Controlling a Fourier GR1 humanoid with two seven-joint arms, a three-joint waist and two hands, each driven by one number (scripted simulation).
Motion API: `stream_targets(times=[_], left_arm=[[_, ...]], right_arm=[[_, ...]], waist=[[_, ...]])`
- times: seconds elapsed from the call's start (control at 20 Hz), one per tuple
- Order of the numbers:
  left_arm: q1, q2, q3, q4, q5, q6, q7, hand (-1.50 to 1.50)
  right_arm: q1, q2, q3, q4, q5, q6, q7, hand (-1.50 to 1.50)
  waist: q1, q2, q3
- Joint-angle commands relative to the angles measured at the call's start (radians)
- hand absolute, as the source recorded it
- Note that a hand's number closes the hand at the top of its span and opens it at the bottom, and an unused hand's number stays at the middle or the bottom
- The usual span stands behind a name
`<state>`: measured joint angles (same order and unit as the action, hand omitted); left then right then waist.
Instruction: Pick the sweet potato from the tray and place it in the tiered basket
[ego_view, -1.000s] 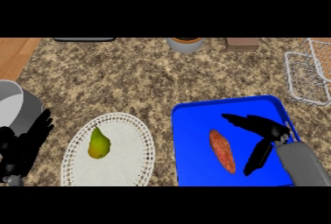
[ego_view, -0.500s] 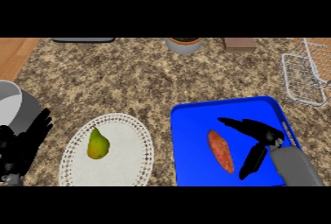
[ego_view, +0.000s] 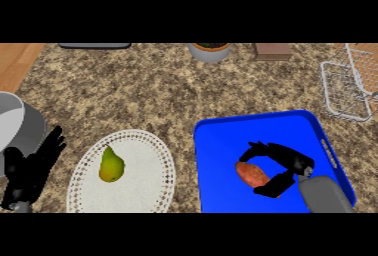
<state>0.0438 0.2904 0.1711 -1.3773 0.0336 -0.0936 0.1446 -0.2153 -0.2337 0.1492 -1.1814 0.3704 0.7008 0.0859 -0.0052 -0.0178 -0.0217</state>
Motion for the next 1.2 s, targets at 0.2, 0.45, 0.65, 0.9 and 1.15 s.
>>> stream_targets(times=[0.2, 0.45, 0.65, 0.9, 1.15], left_arm=[[0.012, 0.021, 0.021, -0.052, 0.004, -0.016, 0.047, 0.0], [-0.061, -0.007, 0.029, 0.066, -0.028, 0.0, -0.001, 0.0], [0.006, -0.005, 0.025, -0.062, -0.014, -0.012, 0.051, 0.0], [0.006, 0.009, 0.028, 0.002, -0.016, -0.027, 0.012, 0.0], [0.002, 0.027, 0.049, -0.002, -0.003, -0.032, 0.034, 0.0]], right_arm=[[0.009, 0.063, -0.033, 0.008, -0.018, -0.063, -0.064, 1.5], [0.037, 0.062, -0.07, -0.044, -0.003, -0.111, -0.029, 1.5], [0.009, -0.002, -0.183, -0.124, -0.068, -0.093, 0.052, 1.5], [-0.093, 0.073, -0.018, -0.282, 0.354, -0.493, 0.337, 1.5], [-0.193, 0.126, 0.056, -0.436, 0.606, -0.608, 0.64, 1.5]], waist=[[0.009, 0.018, 0.022], [0.003, 0.018, 0.022], [0.005, 0.016, 0.022], [0.003, 0.002, 0.013], [-0.006, -0.005, 0.015]])
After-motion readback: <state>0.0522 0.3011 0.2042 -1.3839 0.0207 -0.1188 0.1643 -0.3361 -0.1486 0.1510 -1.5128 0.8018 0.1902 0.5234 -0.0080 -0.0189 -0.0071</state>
